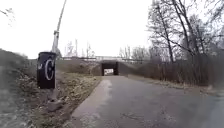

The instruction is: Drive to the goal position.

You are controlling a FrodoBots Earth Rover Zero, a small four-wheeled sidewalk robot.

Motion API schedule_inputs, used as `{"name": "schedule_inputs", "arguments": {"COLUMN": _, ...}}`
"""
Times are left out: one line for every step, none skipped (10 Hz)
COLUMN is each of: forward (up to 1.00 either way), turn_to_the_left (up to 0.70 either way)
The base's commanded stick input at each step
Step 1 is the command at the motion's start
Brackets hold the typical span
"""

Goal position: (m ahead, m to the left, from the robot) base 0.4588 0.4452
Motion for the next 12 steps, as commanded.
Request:
{"name": "schedule_inputs", "arguments": {"forward": 0.45, "turn_to_the_left": 0.00}}
{"name": "schedule_inputs", "arguments": {"forward": 0.45, "turn_to_the_left": 0.00}}
{"name": "schedule_inputs", "arguments": {"forward": 0.45, "turn_to_the_left": 0.00}}
{"name": "schedule_inputs", "arguments": {"forward": 0.45, "turn_to_the_left": 0.00}}
{"name": "schedule_inputs", "arguments": {"forward": 0.45, "turn_to_the_left": 0.00}}
{"name": "schedule_inputs", "arguments": {"forward": 0.45, "turn_to_the_left": 0.00}}
{"name": "schedule_inputs", "arguments": {"forward": 0.45, "turn_to_the_left": 0.00}}
{"name": "schedule_inputs", "arguments": {"forward": 0.45, "turn_to_the_left": 0.00}}
{"name": "schedule_inputs", "arguments": {"forward": 0.45, "turn_to_the_left": 0.00}}
{"name": "schedule_inputs", "arguments": {"forward": 0.45, "turn_to_the_left": 0.00}}
{"name": "schedule_inputs", "arguments": {"forward": 0.45, "turn_to_the_left": 0.25}}
{"name": "schedule_inputs", "arguments": {"forward": 0.45, "turn_to_the_left": 0.27}}
